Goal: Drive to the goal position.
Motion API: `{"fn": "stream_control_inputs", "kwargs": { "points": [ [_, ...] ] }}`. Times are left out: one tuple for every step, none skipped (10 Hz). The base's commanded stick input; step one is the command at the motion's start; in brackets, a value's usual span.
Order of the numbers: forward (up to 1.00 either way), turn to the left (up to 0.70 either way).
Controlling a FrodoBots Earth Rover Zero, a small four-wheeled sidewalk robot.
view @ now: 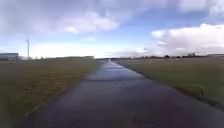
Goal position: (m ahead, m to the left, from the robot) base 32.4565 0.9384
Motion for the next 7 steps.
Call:
{"fn": "stream_control_inputs", "kwargs": {
  "points": [
    [1.0,0.0],
    [1.0,0.0],
    [1.0,0.0],
    [1.0,0.0],
    [1.0,0.0],
    [1.0,0.0],
    [1.0,0.0]
  ]
}}
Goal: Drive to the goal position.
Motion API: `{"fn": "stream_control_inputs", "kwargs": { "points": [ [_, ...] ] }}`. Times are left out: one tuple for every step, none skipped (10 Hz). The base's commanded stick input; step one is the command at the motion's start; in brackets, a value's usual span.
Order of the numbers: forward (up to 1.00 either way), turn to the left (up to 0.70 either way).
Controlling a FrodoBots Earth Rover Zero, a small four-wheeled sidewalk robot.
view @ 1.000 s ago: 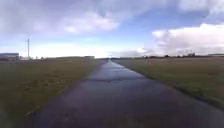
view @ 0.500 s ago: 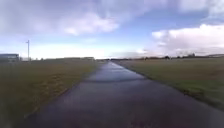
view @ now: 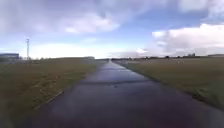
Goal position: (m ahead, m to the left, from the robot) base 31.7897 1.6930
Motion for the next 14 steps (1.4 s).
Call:
{"fn": "stream_control_inputs", "kwargs": {
  "points": [
    [1.0,0.0],
    [1.0,0.0],
    [1.0,0.0],
    [1.0,0.0],
    [1.0,-0.02],
    [1.0,-0.1],
    [1.0,-0.23],
    [1.0,-0.39],
    [1.0,-0.24],
    [1.0,-0.09],
    [1.0,0.0],
    [1.0,0.0],
    [1.0,0.0],
    [1.0,0.0]
  ]
}}
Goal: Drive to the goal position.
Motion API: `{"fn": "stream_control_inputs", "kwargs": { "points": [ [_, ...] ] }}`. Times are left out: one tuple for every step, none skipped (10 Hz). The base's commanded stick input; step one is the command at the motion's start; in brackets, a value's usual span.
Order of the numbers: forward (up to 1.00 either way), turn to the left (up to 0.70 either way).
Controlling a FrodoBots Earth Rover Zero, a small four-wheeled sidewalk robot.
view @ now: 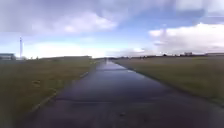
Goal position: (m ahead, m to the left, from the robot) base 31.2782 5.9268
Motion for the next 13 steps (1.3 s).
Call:
{"fn": "stream_control_inputs", "kwargs": {
  "points": [
    [0.46,0.0],
    [0.0,0.0],
    [0.0,0.0],
    [0.0,0.0],
    [0.0,0.0],
    [0.0,0.0],
    [0.0,0.0],
    [0.0,0.0],
    [0.0,0.0],
    [0.0,0.0],
    [0.51,0.0],
    [1.0,0.0],
    [1.0,0.0]
  ]
}}
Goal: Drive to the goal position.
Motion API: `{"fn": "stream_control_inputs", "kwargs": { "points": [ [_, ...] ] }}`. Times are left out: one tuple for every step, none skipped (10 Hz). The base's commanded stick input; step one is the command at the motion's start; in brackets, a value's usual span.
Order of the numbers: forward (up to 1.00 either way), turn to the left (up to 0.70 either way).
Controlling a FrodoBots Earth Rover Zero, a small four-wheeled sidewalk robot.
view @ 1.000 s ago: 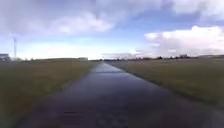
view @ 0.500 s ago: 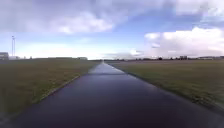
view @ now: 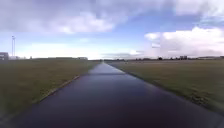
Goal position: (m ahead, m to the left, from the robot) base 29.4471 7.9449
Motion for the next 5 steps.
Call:
{"fn": "stream_control_inputs", "kwargs": {
  "points": [
    [1.0,0.0],
    [1.0,0.0],
    [1.0,0.0],
    [1.0,0.0],
    [1.0,0.0]
  ]
}}
